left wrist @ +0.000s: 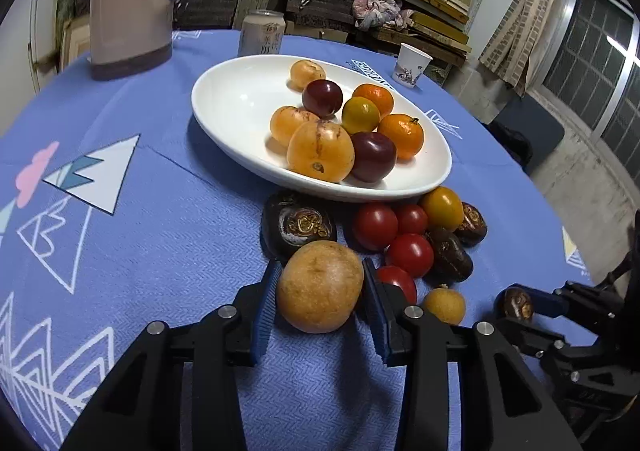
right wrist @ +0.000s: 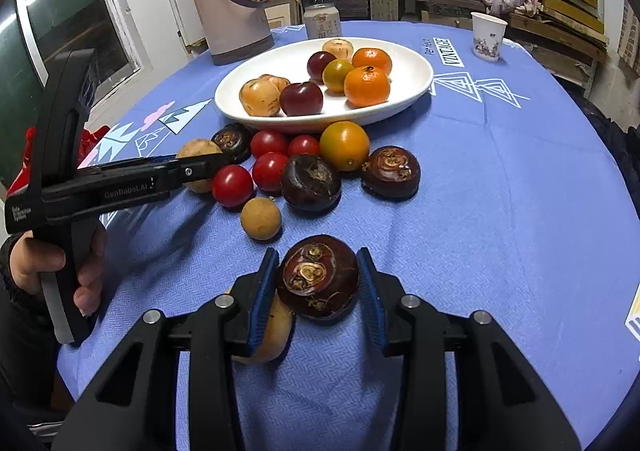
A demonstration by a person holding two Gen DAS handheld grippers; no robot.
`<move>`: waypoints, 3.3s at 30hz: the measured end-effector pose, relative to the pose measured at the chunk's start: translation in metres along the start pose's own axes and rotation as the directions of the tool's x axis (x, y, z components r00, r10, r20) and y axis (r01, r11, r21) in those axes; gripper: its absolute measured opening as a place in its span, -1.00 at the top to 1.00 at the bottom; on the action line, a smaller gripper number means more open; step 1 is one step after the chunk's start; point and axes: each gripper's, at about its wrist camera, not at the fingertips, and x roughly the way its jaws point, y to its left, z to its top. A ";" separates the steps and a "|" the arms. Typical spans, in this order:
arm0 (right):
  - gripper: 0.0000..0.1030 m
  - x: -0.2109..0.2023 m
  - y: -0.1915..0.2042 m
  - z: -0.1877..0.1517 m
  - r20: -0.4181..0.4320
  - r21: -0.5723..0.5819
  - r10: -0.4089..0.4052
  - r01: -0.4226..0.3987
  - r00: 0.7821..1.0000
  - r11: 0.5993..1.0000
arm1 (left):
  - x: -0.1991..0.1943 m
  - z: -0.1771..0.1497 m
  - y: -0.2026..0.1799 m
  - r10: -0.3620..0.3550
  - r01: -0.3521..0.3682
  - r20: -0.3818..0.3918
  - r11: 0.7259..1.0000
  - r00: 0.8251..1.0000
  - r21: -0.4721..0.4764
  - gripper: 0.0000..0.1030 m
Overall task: Organize fruits
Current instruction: 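Grasp a brown round fruit with the left tool while the right tool grasps a dark plum, then place the brown fruit and dark plum on the plate and open both tools, then withdraw both open tools from the plate toward the fruit pile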
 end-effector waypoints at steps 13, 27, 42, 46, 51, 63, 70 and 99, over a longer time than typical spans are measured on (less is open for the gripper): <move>0.24 -0.011 -0.006 0.002 0.037 0.008 -0.010 0.010 0.999 1.000 | -0.025 0.003 -0.005 -0.013 0.011 0.117 1.000 0.993 0.013 0.21; 0.24 -0.044 0.003 0.066 0.208 -0.046 -0.009 0.019 0.978 0.999 | -0.038 0.029 -0.002 0.024 -0.020 0.104 0.999 0.994 -0.043 0.21; 0.24 0.028 0.013 0.145 0.172 -0.047 0.024 -0.016 0.985 0.999 | 0.000 0.095 0.019 0.163 -0.157 0.072 0.984 0.984 -0.085 0.21; 0.24 0.051 0.009 0.154 0.145 -0.026 0.023 -0.019 0.989 0.999 | 0.011 0.094 0.023 0.153 -0.148 0.051 0.985 0.987 -0.085 0.21; 0.24 0.069 0.004 0.157 0.128 -0.008 0.016 -0.016 0.992 1.000 | 0.017 0.093 0.023 0.142 -0.138 0.052 0.987 0.989 -0.077 0.21; 0.03 0.081 -0.017 0.153 0.141 0.064 0.104 -0.114 0.985 0.991 | 0.010 0.090 0.027 0.157 -0.145 0.139 0.985 0.978 -0.095 -0.40; -0.08 0.065 -0.025 0.139 0.156 0.072 0.114 -0.127 0.981 0.989 | 0.005 0.082 0.026 0.160 -0.150 0.134 0.985 0.978 -0.079 -0.51; -0.40 0.003 -0.066 0.045 0.239 0.184 0.058 -0.104 0.969 0.977 | -0.024 0.028 0.020 0.178 -0.173 0.122 0.984 0.976 -0.048 -0.78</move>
